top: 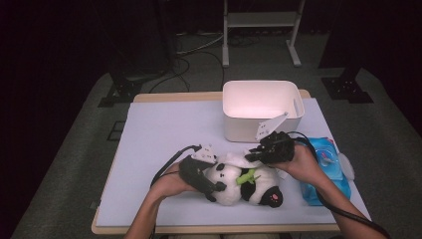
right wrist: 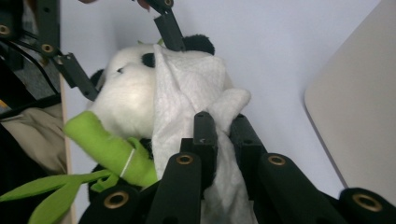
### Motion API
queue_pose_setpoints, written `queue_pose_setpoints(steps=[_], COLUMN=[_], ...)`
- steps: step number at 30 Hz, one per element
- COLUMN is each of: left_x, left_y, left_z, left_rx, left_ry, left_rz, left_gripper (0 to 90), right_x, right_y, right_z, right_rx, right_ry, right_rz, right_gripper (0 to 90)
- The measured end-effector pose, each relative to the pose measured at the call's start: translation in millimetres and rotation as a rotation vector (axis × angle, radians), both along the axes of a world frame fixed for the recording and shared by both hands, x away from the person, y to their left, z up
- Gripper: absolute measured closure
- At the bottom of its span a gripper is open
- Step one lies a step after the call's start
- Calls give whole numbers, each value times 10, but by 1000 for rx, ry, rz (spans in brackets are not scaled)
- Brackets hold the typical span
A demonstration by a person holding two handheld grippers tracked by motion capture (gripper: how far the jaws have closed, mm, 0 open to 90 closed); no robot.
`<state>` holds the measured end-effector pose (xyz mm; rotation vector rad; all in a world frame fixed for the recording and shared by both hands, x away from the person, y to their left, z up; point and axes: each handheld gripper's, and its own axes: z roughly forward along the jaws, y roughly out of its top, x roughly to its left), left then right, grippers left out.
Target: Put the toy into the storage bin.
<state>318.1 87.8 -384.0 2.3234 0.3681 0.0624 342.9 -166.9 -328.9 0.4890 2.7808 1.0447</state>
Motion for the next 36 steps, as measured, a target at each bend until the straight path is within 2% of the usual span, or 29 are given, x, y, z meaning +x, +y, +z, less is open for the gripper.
queue_pose_setpoints(steps=[4,9,14,17,23,27,29,30,35,36], left_x=[10,18,38,42,60,66,62,67,65,64], left_y=[11,25,76,114,180,160,131,124,100,95], left_z=[-1,21,31,44,26,31,29,25,16,19], left_rx=[-5,3,-7,-22,-20,-40,-51,-63,-71,-72], left_ry=[1,-12,-5,3,19,22,20,26,38,37], left_rz=[4,16,13,16,21,13,3,3,3,3], left_gripper=[189,168,161,161,161,162,194,207,236,236], right_x=[17,-17,-55,-81,-135,-168,-172,-172,-178,-181], right_y=[-11,-133,-267,-332,-466,-554,-587,-598,-573,-553], right_z=[-24,-74,-143,-181,-201,-229,-243,-247,-204,-176], right_rx=[-16,-5,-25,-14,4,16,26,32,46,64], right_ry=[-1,2,14,24,32,42,50,54,49,53], right_rz=[-1,-20,-45,-53,-78,-96,-102,-106,-101,-91], right_gripper=[827,828,829,829,829,829,829,829,828,828])
